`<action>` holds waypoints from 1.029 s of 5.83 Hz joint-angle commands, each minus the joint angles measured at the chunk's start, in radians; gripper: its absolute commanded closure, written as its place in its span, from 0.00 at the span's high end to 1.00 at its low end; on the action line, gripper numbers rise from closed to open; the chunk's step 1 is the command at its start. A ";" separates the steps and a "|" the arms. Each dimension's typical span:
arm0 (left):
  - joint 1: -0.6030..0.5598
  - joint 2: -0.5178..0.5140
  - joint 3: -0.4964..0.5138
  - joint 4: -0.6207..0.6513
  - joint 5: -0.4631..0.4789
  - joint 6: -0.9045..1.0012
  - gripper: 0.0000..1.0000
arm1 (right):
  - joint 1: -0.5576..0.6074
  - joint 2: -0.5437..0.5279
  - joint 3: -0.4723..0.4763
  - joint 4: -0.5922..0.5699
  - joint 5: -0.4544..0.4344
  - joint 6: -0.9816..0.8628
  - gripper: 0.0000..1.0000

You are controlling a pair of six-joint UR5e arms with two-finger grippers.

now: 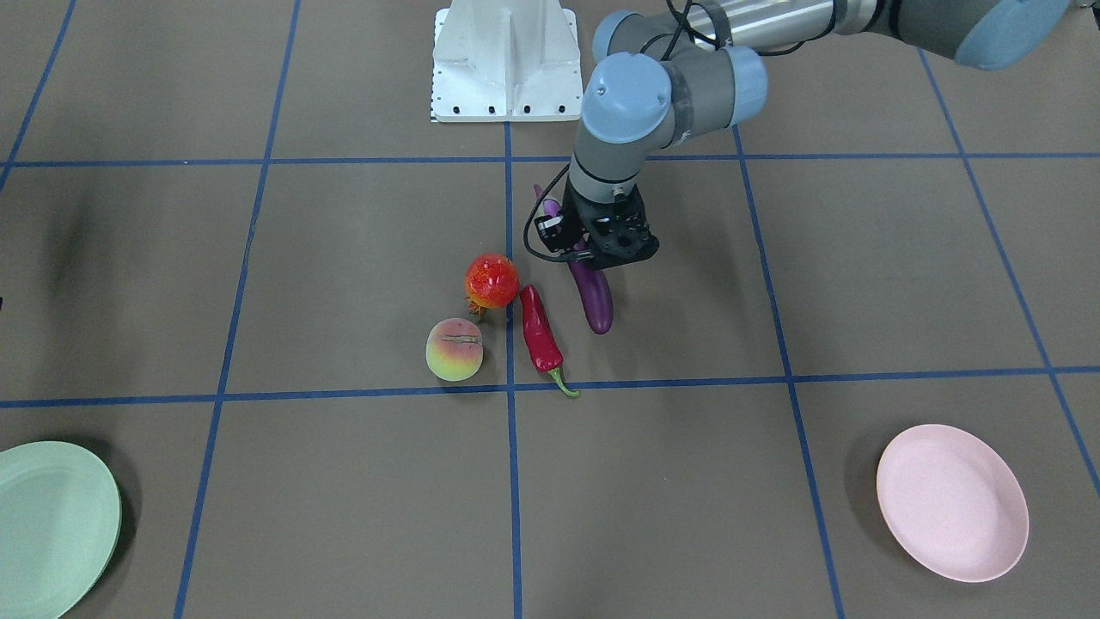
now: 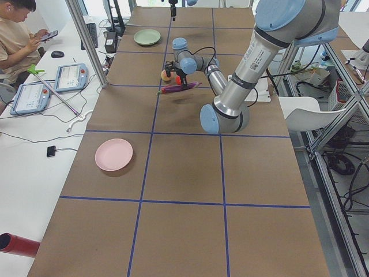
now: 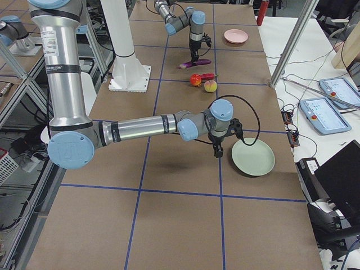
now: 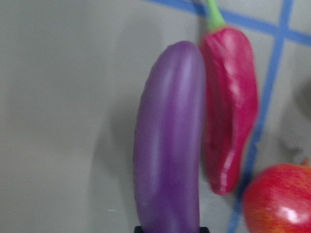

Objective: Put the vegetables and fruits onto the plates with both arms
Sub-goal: 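Carry the eggplant to the pink plate with the left gripper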

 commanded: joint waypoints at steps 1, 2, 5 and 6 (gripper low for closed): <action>-0.133 0.326 -0.288 0.073 -0.004 0.251 0.00 | -0.003 0.017 0.002 0.000 -0.003 0.002 1.00; -0.269 0.435 -0.290 0.070 -0.007 0.512 0.00 | -0.009 0.037 -0.002 0.000 -0.003 0.032 1.00; -0.687 0.403 0.133 -0.003 -0.105 1.208 0.00 | -0.070 0.086 0.005 0.002 -0.009 0.068 1.00; -0.697 0.262 0.358 -0.077 -0.119 1.165 0.00 | -0.072 0.089 0.012 0.003 -0.008 0.066 1.00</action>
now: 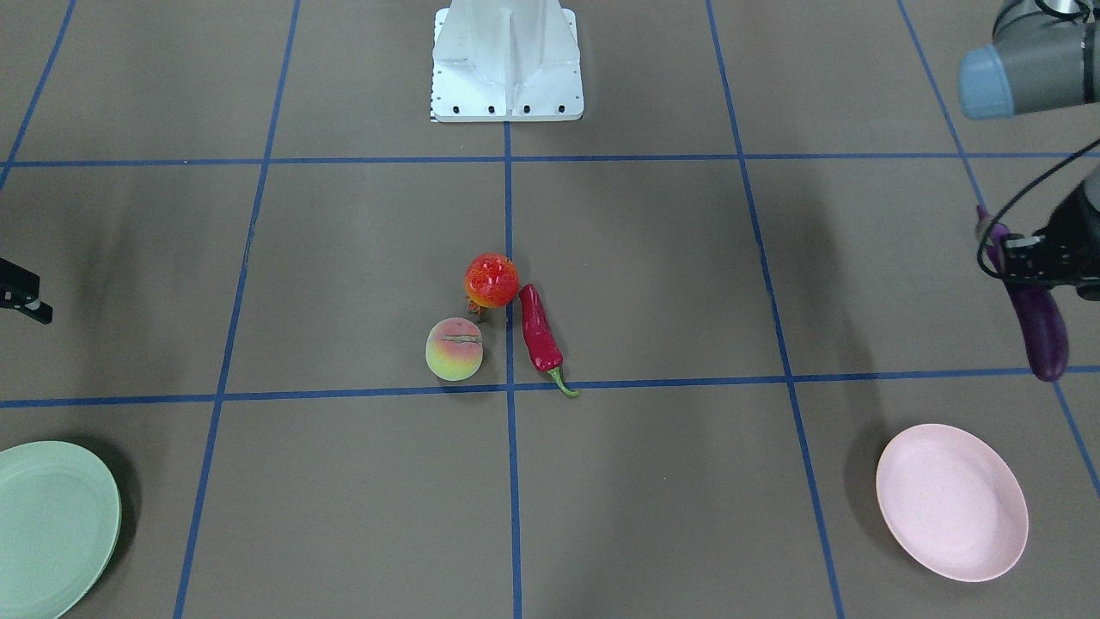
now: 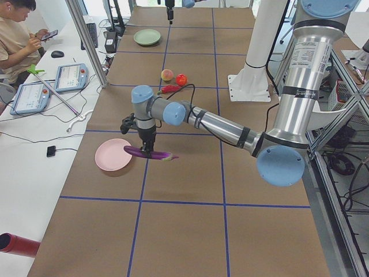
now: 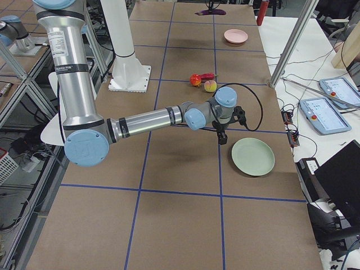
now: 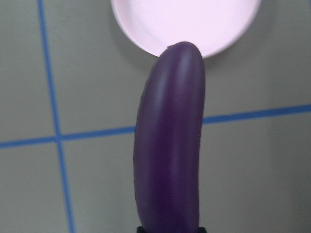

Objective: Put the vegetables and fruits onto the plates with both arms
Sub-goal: 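Carry the eggplant to the pink plate with the left gripper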

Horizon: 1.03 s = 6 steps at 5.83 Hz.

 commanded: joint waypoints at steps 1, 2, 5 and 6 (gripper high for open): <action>-0.036 -0.285 0.393 -0.067 -0.078 -0.067 0.00 | -0.009 0.006 0.004 0.001 -0.001 0.000 1.00; -0.033 -0.398 0.526 -0.084 -0.078 -0.074 0.00 | -0.016 0.004 0.004 0.001 0.000 0.000 1.00; 0.086 -0.485 0.696 -0.252 -0.074 -0.245 0.00 | -0.031 0.006 0.004 -0.001 0.005 0.001 1.00; 0.093 -0.492 0.755 -0.322 -0.072 -0.249 0.00 | -0.031 0.007 0.008 -0.001 0.005 0.003 1.00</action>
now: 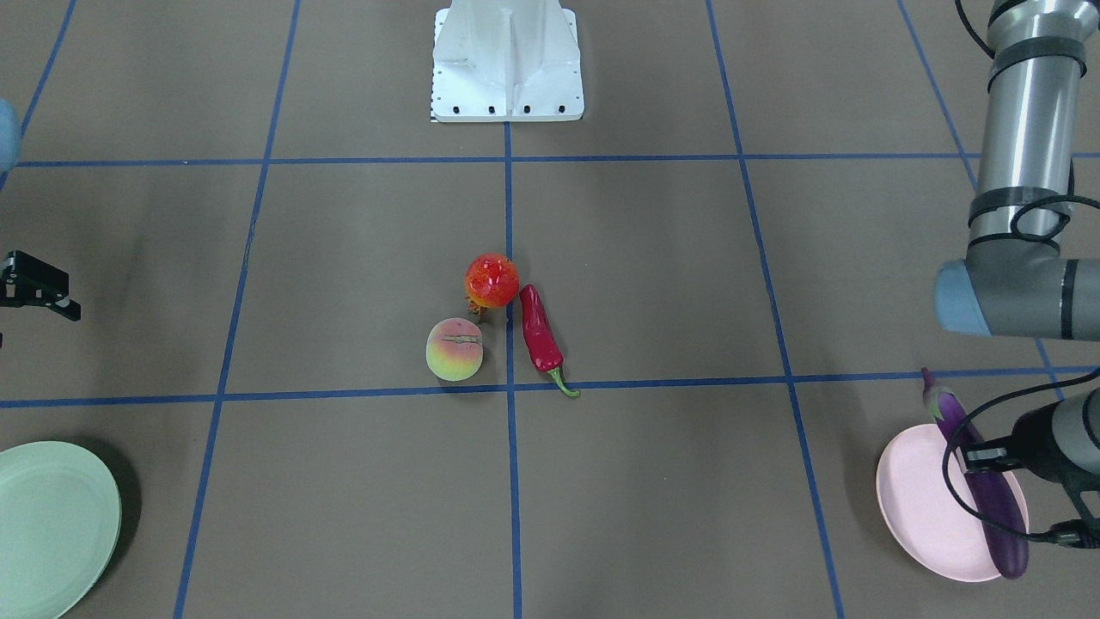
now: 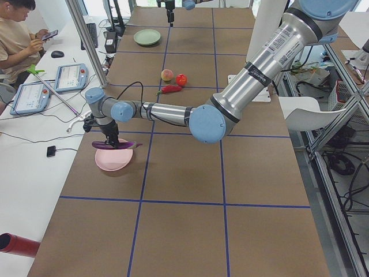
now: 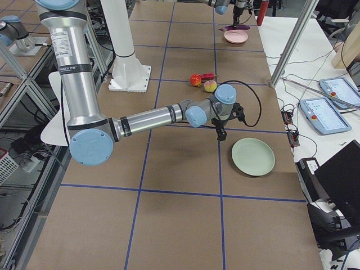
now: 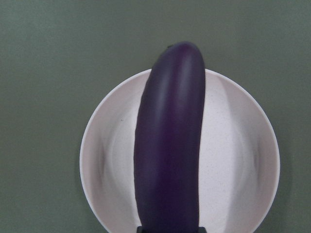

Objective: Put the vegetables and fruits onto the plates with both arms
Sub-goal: 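Carry the eggplant to the pink plate with the left gripper, then release the eggplant on the pink plate and lift the left gripper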

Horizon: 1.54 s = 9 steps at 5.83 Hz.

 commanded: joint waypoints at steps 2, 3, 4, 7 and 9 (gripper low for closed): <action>0.018 -0.040 0.168 -0.156 0.023 -0.027 0.00 | -0.001 0.003 0.010 0.001 0.000 0.000 1.00; 0.018 -0.042 0.169 -0.163 0.035 -0.027 0.51 | -0.001 0.001 0.012 0.001 0.000 0.000 1.00; 0.016 -0.042 0.151 -0.162 0.031 -0.031 0.93 | -0.001 0.003 0.012 0.001 -0.001 0.000 1.00; 0.021 -0.029 -0.097 -0.084 -0.085 -0.296 0.99 | -0.015 0.056 0.013 0.003 -0.009 0.072 1.00; 0.203 -0.025 -0.376 0.023 -0.066 -0.707 0.99 | -0.096 0.173 0.015 0.003 -0.075 0.307 1.00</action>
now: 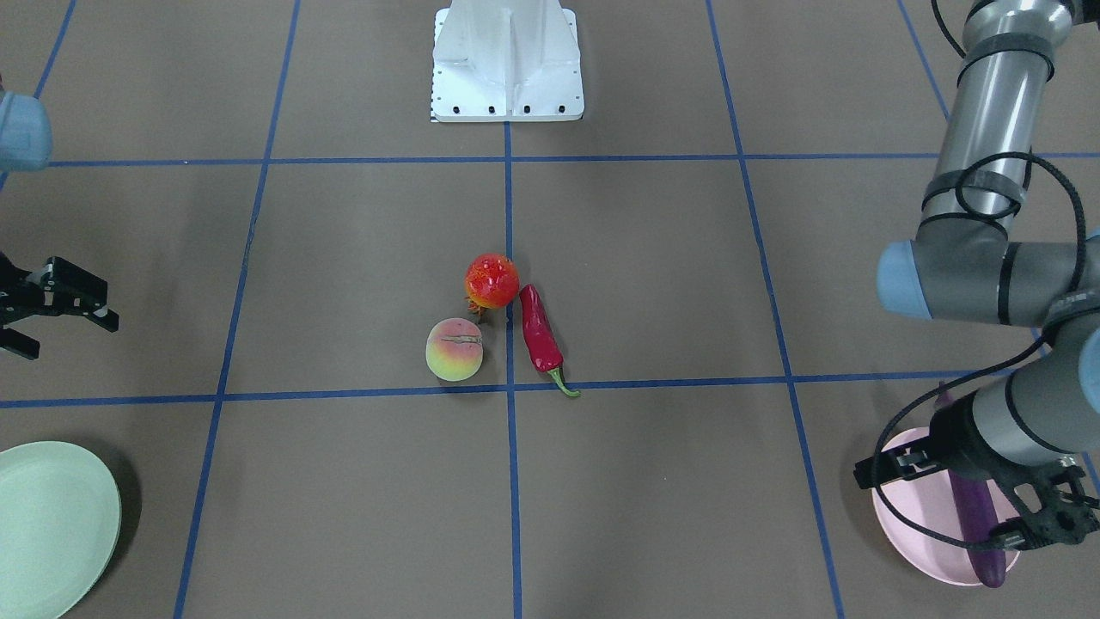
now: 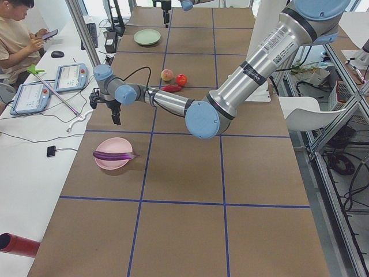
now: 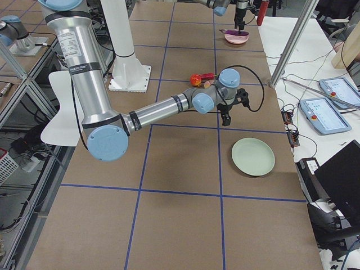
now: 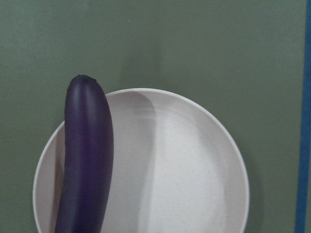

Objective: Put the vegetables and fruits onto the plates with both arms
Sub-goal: 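Release the eggplant on the pink plate and lift the left gripper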

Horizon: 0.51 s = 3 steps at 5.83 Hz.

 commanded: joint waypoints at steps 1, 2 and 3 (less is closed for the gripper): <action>0.207 -0.018 -0.189 0.047 0.061 -0.389 0.99 | -0.054 0.058 0.027 -0.002 -0.040 0.134 1.00; 0.322 -0.079 -0.196 0.066 0.095 -0.532 0.99 | -0.075 0.059 0.048 -0.002 -0.043 0.198 1.00; 0.413 -0.128 -0.185 0.126 0.197 -0.547 0.98 | -0.089 0.071 0.053 -0.004 -0.058 0.203 1.00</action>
